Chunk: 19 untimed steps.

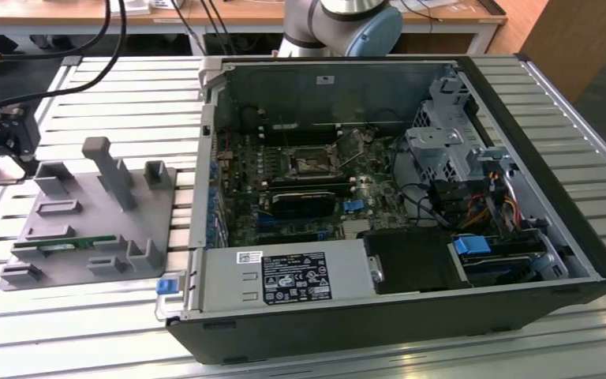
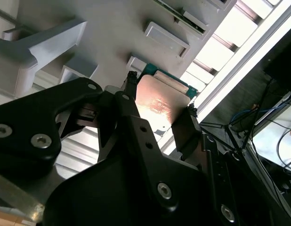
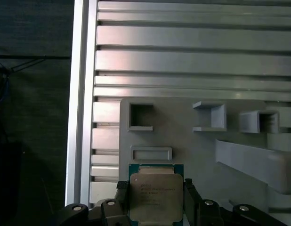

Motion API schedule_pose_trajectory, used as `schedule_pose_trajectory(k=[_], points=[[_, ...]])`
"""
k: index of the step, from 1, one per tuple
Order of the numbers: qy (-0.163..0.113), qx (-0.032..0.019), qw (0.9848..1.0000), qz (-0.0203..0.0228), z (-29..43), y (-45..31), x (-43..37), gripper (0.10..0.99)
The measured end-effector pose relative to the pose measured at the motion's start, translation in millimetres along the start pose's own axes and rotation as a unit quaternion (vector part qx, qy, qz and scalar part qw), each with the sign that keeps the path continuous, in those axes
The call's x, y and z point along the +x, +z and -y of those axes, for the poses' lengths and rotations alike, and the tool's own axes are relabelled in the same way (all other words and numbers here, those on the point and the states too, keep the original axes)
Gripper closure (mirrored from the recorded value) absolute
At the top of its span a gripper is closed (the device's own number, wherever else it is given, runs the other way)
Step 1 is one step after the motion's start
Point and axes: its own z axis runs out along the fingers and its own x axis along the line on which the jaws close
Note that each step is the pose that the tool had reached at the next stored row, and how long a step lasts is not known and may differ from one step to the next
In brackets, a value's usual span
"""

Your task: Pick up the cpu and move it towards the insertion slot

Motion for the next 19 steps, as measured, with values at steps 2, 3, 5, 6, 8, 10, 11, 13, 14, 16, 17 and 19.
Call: schedule_pose_trajectory(k=[2, 3, 5, 6, 8, 10, 11, 13, 14, 16, 17, 19], points=[[0.0, 0.0, 1.0, 0.0, -0.1, -2.1, 0.0, 0.541], [0.0, 0.0, 1.0, 0.0, -0.2, -3.0, 0.0, 0.541], [0.0, 0.0, 1.0, 0.0, -0.3, -4.9, 0.0, 0.541], [0.0, 0.0, 1.0, 0.0, -0.4, -6.4, 0.0, 0.541], [0.0, 0.0001, 1.0, 0.0, -0.6, -9.1, 0.0, 0.541], [0.0, 0.0001, 1.0, 0.0001, -0.9, -13.0, 0.0, 0.541], [0.0, 0.0001, 1.0, 0.0, -1.0, -15.1, 0.0, 0.541], [0.0, 0.0001, 1.0, 0.0, -1.3, -19.0, 0.0, 0.541], [0.0, 0.0001, 1.0, 0.0, -1.4, -20.8, 0.0, 0.541], [0.0, 0.0001, 1.0, 0.0, -1.6, -23.7, 0.0, 0.541], [0.0, 0.0001, 1.0, 0.0, -1.7, -25.2, 0.0, 0.541], [0.0, 0.0001, 1.0, 0.0, -1.9, -28.2, 0.0, 0.541]])
